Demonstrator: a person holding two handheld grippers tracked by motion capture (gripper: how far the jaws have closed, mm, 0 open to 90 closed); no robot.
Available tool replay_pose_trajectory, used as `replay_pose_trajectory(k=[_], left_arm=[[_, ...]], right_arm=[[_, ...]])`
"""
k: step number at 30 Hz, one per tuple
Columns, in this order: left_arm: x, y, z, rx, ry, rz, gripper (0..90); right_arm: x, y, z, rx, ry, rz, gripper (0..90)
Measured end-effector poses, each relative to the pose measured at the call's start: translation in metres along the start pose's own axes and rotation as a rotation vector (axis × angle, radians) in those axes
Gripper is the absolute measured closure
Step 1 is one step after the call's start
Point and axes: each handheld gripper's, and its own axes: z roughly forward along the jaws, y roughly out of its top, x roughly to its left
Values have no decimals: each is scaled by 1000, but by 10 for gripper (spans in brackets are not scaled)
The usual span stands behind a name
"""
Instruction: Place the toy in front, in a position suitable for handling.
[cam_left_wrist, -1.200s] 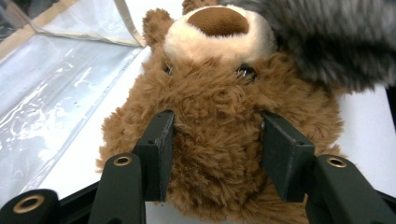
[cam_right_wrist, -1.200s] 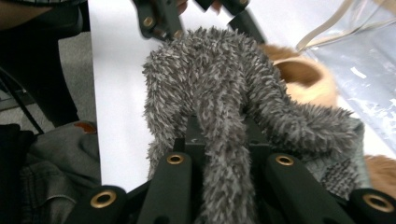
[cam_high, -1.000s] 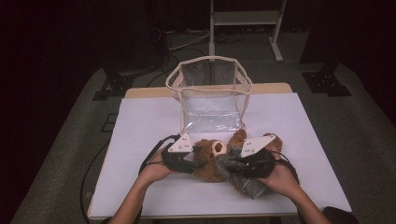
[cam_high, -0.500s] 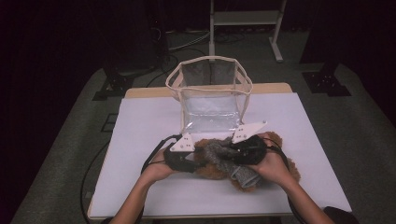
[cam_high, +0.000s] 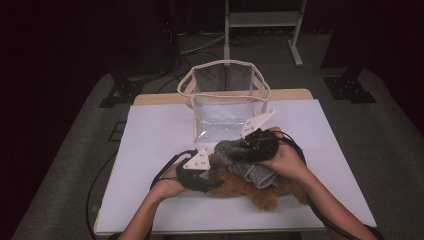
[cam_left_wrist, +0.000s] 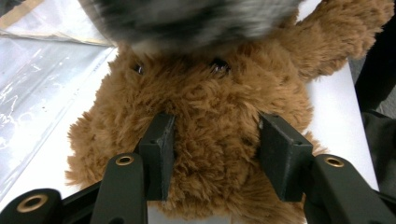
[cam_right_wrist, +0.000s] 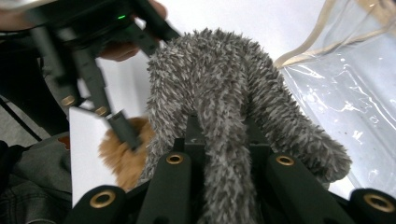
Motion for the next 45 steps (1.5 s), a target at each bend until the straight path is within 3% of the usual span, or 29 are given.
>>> replay_pose_trajectory(k=[4,10,11,16,24,25,28,31,34,37,38,39,41,45], left_arm=[[-3,-2,0,10,-14,7,476],[-10,1,-1,32,-42,40,471],[-11,1,-2,35,-45,48,470],[-11,-2,-3,36,-79,51,458],[-6,-1,-1,20,-66,54,478],[-6,-2,0,16,-68,49,479],[-6,-1,0,20,-62,51,479],[-3,0,0,16,-44,46,477],[-2,0,1,4,-30,24,478],[4,1,1,-13,15,-6,477],[4,1,1,-13,15,-6,475],[5,1,2,-17,20,-12,472],[6,1,0,-20,22,-12,469],[8,0,-6,-11,23,-2,438]], right_arm=[[-12,5,17,13,57,45,766],[-23,12,36,37,82,83,765],[-26,15,47,54,94,89,765],[-31,13,62,79,121,124,763],[-27,-5,29,51,65,123,767],[-22,-12,15,26,51,126,767],[-16,-19,2,-3,39,133,768],[0,-30,-17,-48,43,120,767],[11,-36,-22,-44,33,106,767],[30,-47,-23,-26,31,79,765],[30,-47,-23,-26,31,79,765],[36,-50,-19,-5,6,58,764],[37,-51,-17,4,-13,47,764],[20,-57,-12,-9,-29,93,767]])
